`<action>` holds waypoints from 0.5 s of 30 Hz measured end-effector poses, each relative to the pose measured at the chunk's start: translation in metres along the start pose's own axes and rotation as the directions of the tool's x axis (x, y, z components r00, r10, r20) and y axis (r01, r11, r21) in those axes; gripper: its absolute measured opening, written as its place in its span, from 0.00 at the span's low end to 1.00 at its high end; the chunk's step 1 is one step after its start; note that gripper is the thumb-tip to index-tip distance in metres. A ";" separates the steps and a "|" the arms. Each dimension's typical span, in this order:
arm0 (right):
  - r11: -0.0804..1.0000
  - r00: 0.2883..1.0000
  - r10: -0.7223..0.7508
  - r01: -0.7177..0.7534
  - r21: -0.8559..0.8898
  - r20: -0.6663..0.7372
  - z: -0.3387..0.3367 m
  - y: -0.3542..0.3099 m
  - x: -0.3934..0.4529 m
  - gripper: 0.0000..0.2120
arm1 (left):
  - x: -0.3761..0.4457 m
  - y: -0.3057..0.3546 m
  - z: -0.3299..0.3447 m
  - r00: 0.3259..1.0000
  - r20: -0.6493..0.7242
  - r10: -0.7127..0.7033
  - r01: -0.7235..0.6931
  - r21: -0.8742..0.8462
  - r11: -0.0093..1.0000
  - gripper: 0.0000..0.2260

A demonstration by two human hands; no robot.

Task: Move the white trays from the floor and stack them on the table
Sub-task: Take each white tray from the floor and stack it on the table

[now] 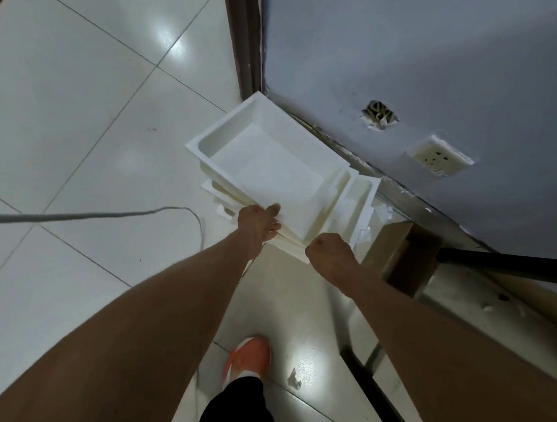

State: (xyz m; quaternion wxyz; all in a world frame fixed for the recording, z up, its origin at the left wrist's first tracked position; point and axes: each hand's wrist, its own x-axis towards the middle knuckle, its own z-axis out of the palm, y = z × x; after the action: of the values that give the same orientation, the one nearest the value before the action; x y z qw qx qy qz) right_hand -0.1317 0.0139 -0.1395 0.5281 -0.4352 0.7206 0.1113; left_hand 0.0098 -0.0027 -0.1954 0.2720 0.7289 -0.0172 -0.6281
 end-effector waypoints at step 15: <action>0.929 0.911 0.038 0.119 0.351 -0.411 -0.165 -0.078 -0.127 0.25 | -0.185 0.099 -0.026 0.996 -0.057 0.069 -0.079 -0.194 0.978 0.07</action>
State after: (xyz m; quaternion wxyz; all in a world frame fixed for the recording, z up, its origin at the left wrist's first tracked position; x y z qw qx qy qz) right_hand -0.1756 -0.0703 0.0615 0.4392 -0.3569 0.8140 -0.1311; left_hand 0.0264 -0.0097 0.0155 0.3659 0.7128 0.0245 -0.5978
